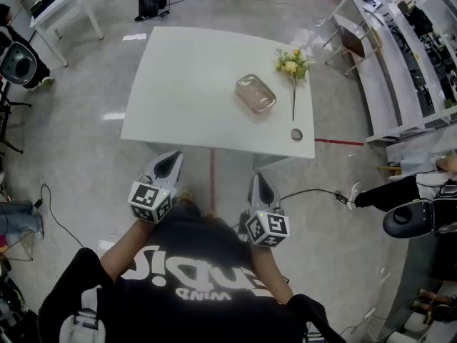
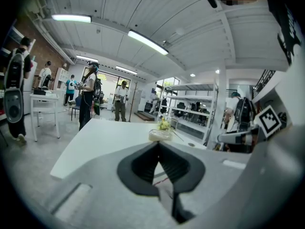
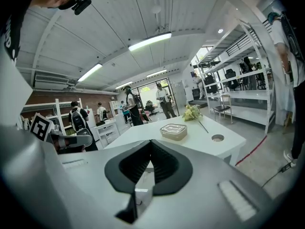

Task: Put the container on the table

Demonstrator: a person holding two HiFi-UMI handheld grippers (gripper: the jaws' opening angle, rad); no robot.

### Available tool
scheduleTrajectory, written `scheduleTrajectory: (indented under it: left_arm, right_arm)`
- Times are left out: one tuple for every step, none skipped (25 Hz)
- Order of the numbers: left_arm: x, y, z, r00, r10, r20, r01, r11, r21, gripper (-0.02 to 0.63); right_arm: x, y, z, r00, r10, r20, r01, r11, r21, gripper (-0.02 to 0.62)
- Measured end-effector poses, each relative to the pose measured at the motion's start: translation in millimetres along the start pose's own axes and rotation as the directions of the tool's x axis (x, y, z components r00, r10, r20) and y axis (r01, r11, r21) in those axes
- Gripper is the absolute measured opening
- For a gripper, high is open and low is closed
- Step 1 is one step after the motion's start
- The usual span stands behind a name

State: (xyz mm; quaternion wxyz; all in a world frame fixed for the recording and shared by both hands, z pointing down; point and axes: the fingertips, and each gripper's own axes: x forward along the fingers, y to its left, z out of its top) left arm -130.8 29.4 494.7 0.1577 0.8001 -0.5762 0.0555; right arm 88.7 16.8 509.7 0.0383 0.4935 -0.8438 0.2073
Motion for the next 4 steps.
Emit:
scheduleTrajectory:
  left_arm:
    - [-0.4,1.3,0.1,1.000,0.001,-0.001,-0.001,1.000,0.001,0.002]
    - [-0.7,2.3,-0.2,1.000,0.000,0.000,0.000,1.000,0.002,0.002]
    - [-0.8,3.1,-0.7,1.000,-0.002,0.002,0.002,1.000,0.003,0.002]
    - [-0.9,3.8,-1.4,1.000,-0.006,0.005,0.006,1.000,0.002,0.002]
  right_arm:
    - [0.6,0.7,0.0,1.000,0.000,0.000,0.000,1.000,0.001,0.000]
    - [1.1,1.3,0.0,1.000,0.000,-0.001,0.000,1.000,0.001,0.000]
    - [1.7,1.8,-0.1,1.000,0.000,-0.001,0.000,1.000,0.000,0.000]
    - [2.2,2.3,-0.1,1.000,0.000,-0.002,0.000,1.000,-0.001,0.000]
